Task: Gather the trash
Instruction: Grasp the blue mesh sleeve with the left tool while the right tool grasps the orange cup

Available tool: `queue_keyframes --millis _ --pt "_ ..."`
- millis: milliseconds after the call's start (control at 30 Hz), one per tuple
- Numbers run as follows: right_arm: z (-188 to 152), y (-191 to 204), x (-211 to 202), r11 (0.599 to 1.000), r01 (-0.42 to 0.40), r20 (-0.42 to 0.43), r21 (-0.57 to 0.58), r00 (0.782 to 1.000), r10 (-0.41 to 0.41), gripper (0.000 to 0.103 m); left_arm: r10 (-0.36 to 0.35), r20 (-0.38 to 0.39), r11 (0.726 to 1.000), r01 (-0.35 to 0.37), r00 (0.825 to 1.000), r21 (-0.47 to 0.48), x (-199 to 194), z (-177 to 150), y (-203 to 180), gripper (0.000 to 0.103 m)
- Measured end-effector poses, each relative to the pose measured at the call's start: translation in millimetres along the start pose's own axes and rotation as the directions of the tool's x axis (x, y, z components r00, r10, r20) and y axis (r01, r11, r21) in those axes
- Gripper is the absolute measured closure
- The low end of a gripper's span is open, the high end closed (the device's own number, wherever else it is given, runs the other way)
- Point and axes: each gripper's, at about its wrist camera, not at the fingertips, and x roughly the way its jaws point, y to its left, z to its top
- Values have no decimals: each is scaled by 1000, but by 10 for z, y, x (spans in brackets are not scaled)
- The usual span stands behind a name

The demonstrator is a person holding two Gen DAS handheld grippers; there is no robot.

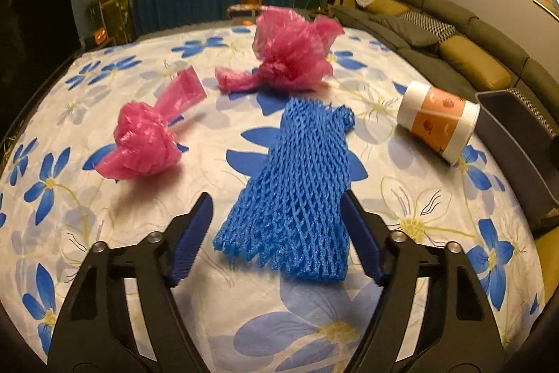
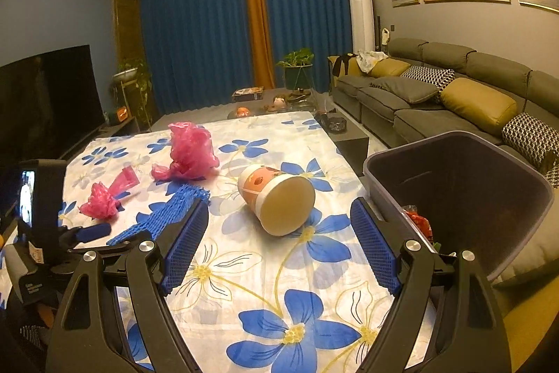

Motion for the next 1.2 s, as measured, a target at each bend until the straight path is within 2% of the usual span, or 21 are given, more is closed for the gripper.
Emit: queue_keyframes --millis 33,100,200,233,333,400,467,667,833,933,1033,1200 --pt "0 4 7 1000 1 -2 -3 1000 -1 22 -1 -10 1000 1 1000 -1 24 -1 7 37" --pt "3 6 27 1000 3 -8 -7 1000 -3 22 -6 -29 1000 6 1000 -2 62 -3 11 49" --pt "11 27 77 1000 5 -18 -10 1000 -5 22 -13 -59 1000 13 998 -9 120 -9 30 60" --pt "6 34 89 1000 4 -20 -11 1000 -5 22 -19 -66 1000 18 998 -15 135 -10 44 62" --pt "-2 58 128 1000 4 -29 -15 1000 -5 22 -37 -64 999 36 997 -17 132 -14 49 72" --pt "-4 73 150 1000 3 -34 -16 999 -3 22 -53 -65 999 53 996 -2 132 -16 21 85" --pt "-2 97 174 1000 1 -38 -21 999 -2 22 -63 -62 998 64 996 12 126 -15 -5 92" --pt "-12 148 257 999 1 -57 -32 998 -3 22 -70 -19 998 69 997 -14 46 -11 52 95" --pt "-22 142 373 1000 5 -85 -24 996 -7 22 -64 90 996 69 994 -64 -267 55 195 95" --pt "-15 158 453 1000 8 -98 -27 995 -10 22 -30 172 994 47 985 -100 -491 104 312 95" --pt "-7 176 582 1000 1 -123 -23 992 -4 27 -21 219 990 51 975 -134 -626 131 411 95" --pt "-10 159 804 1000 3 -168 1 986 -3 39 -27 250 986 67 968 -153 -725 155 503 95"
